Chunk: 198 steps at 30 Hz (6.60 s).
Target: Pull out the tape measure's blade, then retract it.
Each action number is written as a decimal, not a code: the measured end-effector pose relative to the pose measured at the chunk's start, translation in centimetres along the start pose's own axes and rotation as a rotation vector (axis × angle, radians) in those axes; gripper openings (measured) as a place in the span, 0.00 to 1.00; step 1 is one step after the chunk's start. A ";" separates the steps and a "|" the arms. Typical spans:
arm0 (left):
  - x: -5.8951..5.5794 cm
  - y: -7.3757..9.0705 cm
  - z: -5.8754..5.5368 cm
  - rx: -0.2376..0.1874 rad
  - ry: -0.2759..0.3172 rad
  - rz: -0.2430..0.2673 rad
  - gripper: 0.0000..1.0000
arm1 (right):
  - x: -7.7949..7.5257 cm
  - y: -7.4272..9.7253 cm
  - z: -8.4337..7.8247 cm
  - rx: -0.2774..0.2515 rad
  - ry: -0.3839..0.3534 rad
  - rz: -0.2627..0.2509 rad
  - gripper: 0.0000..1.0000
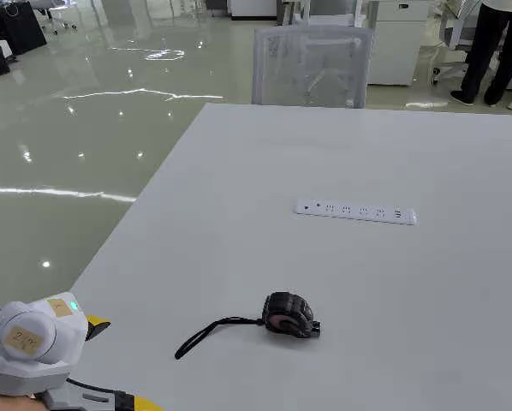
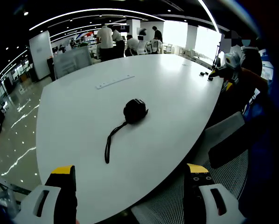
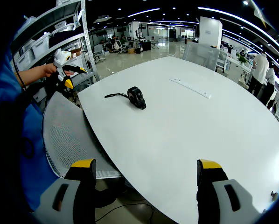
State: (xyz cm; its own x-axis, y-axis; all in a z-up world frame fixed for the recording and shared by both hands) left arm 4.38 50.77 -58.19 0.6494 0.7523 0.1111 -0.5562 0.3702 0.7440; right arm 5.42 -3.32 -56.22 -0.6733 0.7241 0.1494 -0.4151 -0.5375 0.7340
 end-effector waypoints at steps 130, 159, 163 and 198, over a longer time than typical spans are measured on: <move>0.6 -8.8 4.3 -0.025 -0.102 -0.123 0.89 | -0.5 -9.8 4.8 0.048 0.129 0.141 0.78; 0.9 -13.6 7.2 -0.025 -0.180 -0.196 0.86 | -0.6 -13.7 6.6 0.080 0.187 0.198 0.76; 1.0 -14.2 7.5 -0.028 -0.186 -0.207 0.85 | -0.7 -14.5 7.0 0.085 0.193 0.203 0.75; 1.5 -18.1 9.2 -0.026 -0.282 -0.277 0.81 | -0.5 -20.2 9.5 0.121 0.281 0.276 0.69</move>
State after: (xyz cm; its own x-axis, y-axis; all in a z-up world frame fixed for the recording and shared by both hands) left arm 20.21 40.14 -65.41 0.8918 0.4440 0.0875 -0.3503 0.5551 0.7544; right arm 19.93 11.29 -64.79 -0.8972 0.4046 0.1769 -0.1322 -0.6283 0.7667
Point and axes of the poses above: the centre of the closed fingertips' face, and the gripper's own axes: y roughly backward along the fingers, x roughly to its left, z roughly out of its top, the point moved 10 cm from there along y, roughly backward along the fingers, and after that the axes turned 9 degrees about -y, right-handed, at the moved point
